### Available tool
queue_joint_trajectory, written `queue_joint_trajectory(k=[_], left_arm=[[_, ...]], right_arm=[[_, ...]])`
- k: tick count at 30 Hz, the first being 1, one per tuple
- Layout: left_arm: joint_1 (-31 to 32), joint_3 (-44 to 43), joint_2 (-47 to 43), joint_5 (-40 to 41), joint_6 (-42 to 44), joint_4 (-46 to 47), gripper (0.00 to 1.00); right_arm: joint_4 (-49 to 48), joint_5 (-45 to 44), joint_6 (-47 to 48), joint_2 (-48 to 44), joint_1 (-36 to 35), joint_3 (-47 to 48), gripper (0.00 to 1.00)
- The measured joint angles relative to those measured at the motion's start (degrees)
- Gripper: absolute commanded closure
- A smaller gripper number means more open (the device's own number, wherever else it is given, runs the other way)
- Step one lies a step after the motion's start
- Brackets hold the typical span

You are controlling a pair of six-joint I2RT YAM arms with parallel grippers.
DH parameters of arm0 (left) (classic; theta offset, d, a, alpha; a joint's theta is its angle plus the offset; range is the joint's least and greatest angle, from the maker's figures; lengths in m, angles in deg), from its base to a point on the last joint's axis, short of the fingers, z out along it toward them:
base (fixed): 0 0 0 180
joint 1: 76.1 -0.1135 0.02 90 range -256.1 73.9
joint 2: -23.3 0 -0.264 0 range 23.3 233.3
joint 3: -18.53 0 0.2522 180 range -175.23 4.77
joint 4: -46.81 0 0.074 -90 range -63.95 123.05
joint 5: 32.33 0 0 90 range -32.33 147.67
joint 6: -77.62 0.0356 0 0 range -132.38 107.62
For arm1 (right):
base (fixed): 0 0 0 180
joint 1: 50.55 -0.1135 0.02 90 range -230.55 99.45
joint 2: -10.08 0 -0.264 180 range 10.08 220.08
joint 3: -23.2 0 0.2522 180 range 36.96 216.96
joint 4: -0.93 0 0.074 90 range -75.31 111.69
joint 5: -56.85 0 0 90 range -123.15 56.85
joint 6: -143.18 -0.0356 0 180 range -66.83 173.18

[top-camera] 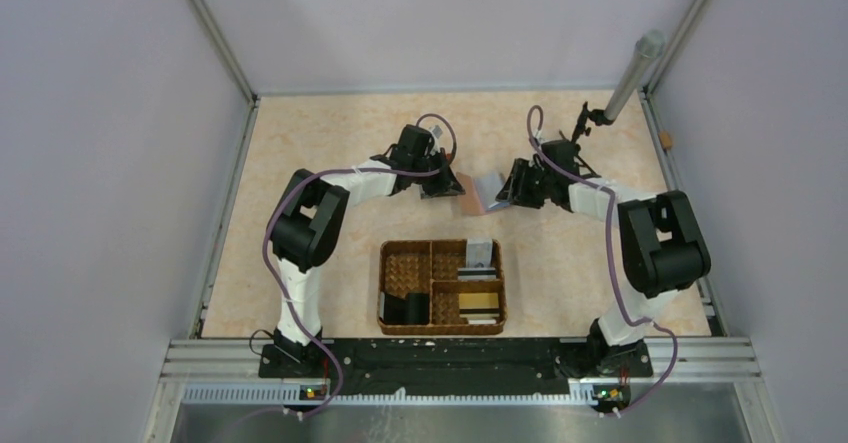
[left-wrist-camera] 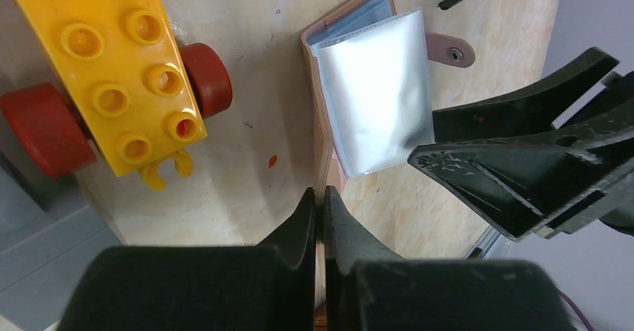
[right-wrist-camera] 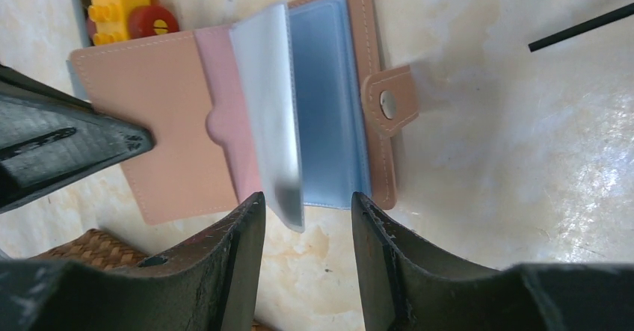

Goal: Put the credit cards into the card holder
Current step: Open the card holder.

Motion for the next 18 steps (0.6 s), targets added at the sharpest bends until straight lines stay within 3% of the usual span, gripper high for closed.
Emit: queue_joint_trajectory(k=[18], left_arm=[[-0.44, -0.31, 0.02, -0.85, 0.20, -0.02, 1.00]], right_arm=[[-0.39, 1.40, 0.66, 4.70, -0.02, 2.97, 0.57]])
